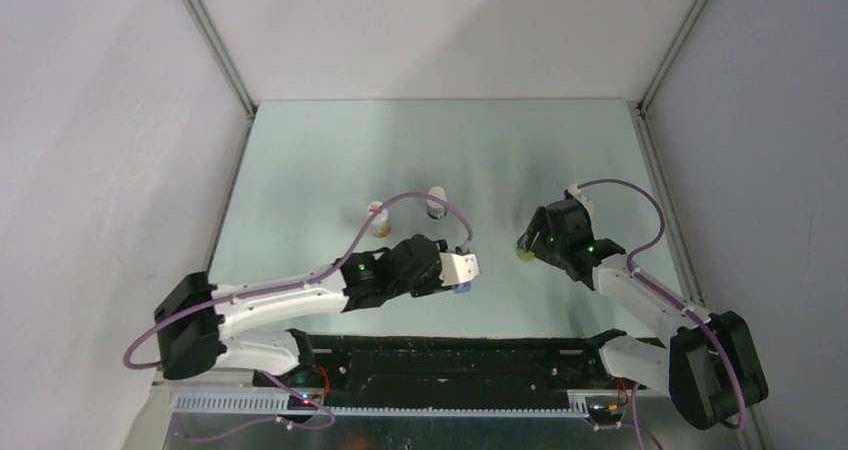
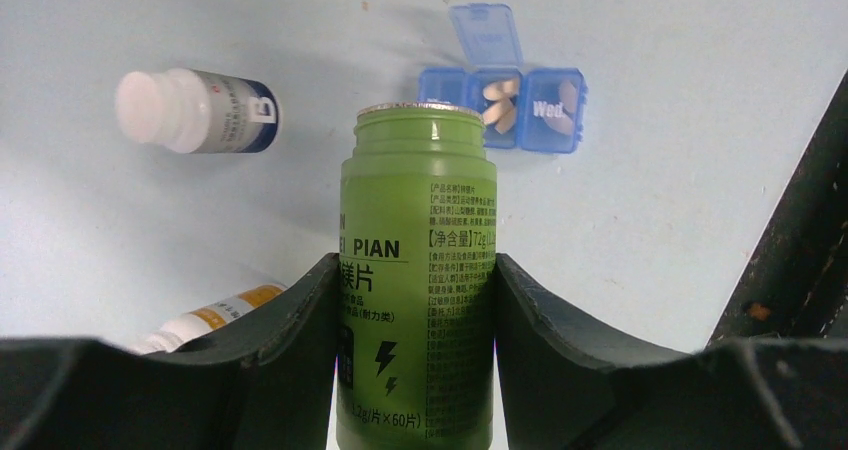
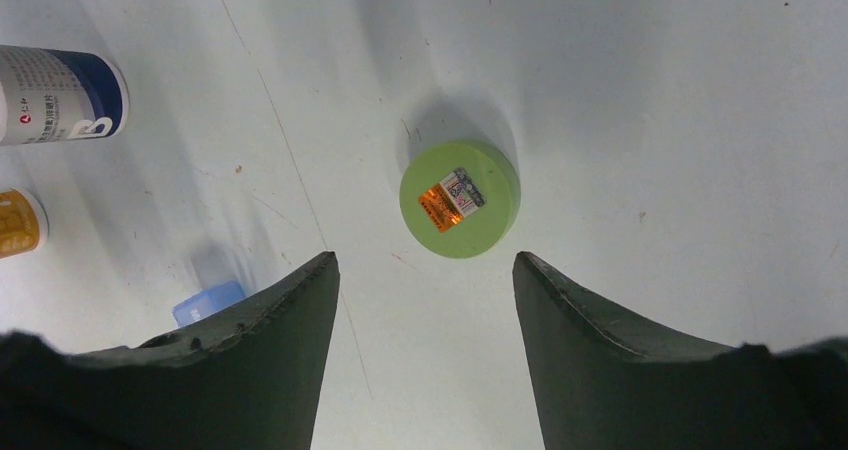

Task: Sort the pills into containers
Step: Pick up the lid of the pill bottle at the center of the board.

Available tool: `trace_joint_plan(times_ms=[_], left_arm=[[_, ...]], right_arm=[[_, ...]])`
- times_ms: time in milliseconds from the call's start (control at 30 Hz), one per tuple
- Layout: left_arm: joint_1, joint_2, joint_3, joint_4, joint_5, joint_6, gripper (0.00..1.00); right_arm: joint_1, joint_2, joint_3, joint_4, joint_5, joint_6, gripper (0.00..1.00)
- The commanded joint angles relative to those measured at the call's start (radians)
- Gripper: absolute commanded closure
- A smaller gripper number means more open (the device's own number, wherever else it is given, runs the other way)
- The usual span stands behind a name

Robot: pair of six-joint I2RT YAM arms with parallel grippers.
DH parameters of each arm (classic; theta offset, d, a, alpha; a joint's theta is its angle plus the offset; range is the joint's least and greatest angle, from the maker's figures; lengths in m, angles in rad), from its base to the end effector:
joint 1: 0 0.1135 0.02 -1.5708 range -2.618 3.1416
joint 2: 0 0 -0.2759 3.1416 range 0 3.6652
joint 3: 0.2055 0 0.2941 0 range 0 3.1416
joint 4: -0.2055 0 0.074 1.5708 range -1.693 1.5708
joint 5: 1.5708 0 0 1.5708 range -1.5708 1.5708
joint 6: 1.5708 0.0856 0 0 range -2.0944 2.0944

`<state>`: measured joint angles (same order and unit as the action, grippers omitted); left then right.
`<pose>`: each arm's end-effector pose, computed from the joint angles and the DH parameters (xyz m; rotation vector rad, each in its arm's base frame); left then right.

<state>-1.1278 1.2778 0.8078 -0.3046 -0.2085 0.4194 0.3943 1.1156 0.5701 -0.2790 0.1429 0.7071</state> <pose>0.1604 -0.2968 0.1904 1.5512 1.7346 -0.1110 0.2666 0.0977 0.1467 0.4425 2.3721 0.3470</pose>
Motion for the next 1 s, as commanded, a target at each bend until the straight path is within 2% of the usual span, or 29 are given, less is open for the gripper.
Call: trace_joint_plan(times_ms=[0, 133, 167, 233, 333, 433, 600, 800, 967], left_arm=[[0.043, -0.132, -0.051, 0.164, 0.040, -0.056, 1.00], [0.095, -0.230, -0.124, 0.318, 0.079, -0.114, 1.00], [0.113, -0.261, -0.152, 0.393, 0.088, -0.139, 1.00], [0.143, -0.302, -0.188, 0.498, 0.114, -0.183, 1.00], [0.179, -0.344, -0.217, 0.628, 0.131, -0.243, 1.00], [0.191, -0.378, -0.218, 0.728, 0.130, -0.290, 1.00], [0.192, -0.440, -0.266, 0.907, 0.144, -0.360, 1.00], [0.193, -0.529, -0.377, 1.262, 0.084, -0.472, 1.00], [0.195, -0.540, -0.385, 1.283, 0.116, -0.500, 1.00]], right_arm=[[-0.004, -0.008, -0.001, 0.002, 0.014, -0.002, 0.29], [-0.001, 0.002, -0.001, -0.007, 0.037, -0.027, 0.16], [0.000, 0.005, -0.001, -0.007, 0.045, -0.037, 0.10], [0.001, 0.020, 0.000, -0.004, 0.049, -0.048, 0.05], [0.005, 0.057, 0.006, 0.002, 0.050, -0.058, 0.02], [0.009, 0.108, 0.023, 0.008, 0.044, -0.071, 0.03], [0.019, 0.193, 0.062, -0.006, 0.058, -0.090, 0.12], [0.053, 0.282, 0.131, -0.038, 0.082, -0.098, 0.18], [0.079, 0.331, 0.179, -0.097, 0.158, -0.092, 0.24]])
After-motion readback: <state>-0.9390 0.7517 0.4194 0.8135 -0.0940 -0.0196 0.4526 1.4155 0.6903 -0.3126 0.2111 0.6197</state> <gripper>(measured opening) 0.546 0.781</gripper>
